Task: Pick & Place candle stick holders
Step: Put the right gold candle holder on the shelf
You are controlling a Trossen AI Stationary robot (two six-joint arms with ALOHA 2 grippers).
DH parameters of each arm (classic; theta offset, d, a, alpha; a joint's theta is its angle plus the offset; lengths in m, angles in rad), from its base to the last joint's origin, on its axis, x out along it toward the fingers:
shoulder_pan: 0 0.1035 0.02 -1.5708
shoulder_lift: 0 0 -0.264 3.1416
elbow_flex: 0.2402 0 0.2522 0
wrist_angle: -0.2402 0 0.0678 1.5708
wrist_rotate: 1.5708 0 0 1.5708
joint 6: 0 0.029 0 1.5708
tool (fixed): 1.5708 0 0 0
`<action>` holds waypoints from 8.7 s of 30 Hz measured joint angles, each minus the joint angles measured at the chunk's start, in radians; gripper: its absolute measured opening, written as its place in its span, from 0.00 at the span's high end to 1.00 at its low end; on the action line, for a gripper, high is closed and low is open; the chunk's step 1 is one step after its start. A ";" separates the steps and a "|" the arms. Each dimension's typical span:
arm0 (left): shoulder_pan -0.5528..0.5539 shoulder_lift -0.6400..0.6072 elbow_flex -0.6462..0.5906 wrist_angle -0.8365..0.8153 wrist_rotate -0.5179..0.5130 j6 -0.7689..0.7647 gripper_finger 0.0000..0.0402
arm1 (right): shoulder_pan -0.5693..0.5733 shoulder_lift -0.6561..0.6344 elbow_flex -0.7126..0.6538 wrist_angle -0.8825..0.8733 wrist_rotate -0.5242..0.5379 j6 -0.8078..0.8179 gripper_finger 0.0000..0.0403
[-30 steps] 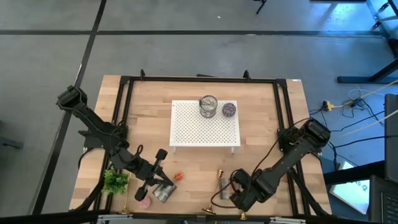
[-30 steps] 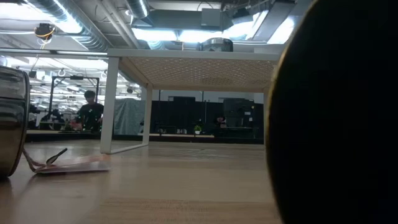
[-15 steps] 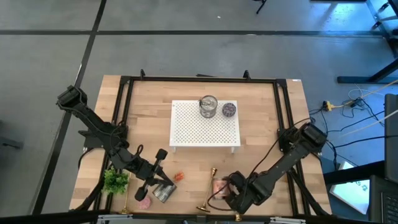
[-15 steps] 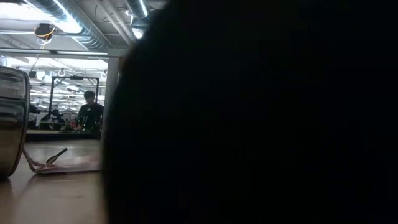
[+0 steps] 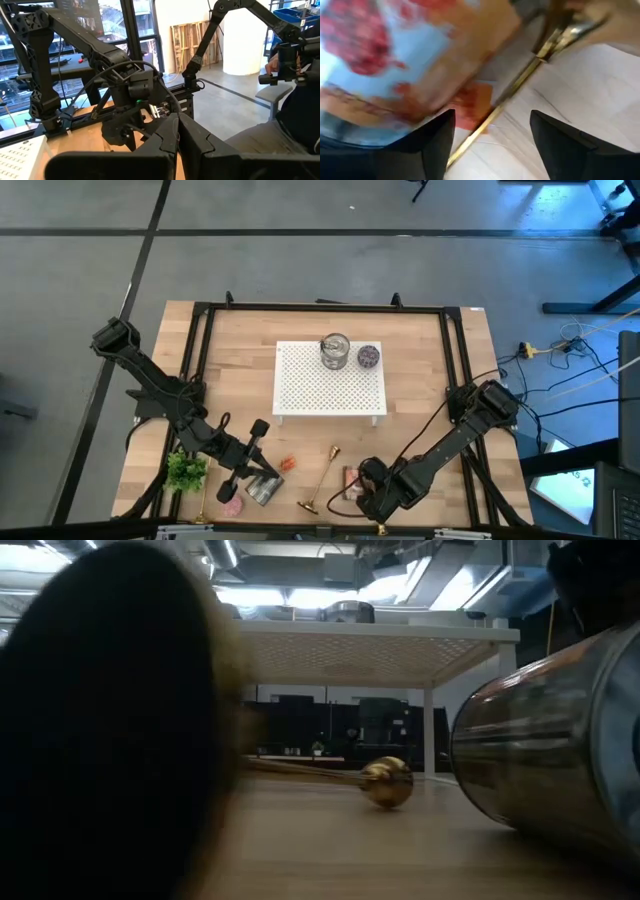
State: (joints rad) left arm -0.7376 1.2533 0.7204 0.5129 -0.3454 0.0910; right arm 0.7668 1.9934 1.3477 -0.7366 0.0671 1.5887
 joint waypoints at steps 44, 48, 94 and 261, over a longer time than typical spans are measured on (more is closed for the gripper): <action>0.000 0.000 0.000 0.000 0.002 0.000 0.99 | -0.020 -0.017 0.540 -0.636 0.374 -0.534 0.96; 0.000 0.000 0.000 0.000 -0.001 0.000 0.99 | -0.040 -0.017 0.618 -0.625 0.458 -0.874 0.96; 0.205 0.183 0.001 0.161 0.385 -0.864 0.94 | 0.030 0.188 0.695 -0.278 1.238 -2.634 0.96; 0.085 -0.023 -0.175 0.275 -0.382 -0.204 0.97 | -0.175 0.044 0.571 -0.070 1.071 -0.807 0.53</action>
State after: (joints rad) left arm -0.6527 1.2304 0.5451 0.7877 -0.7272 -0.1133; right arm 0.5914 2.0369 1.9186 -0.8071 1.1380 0.7819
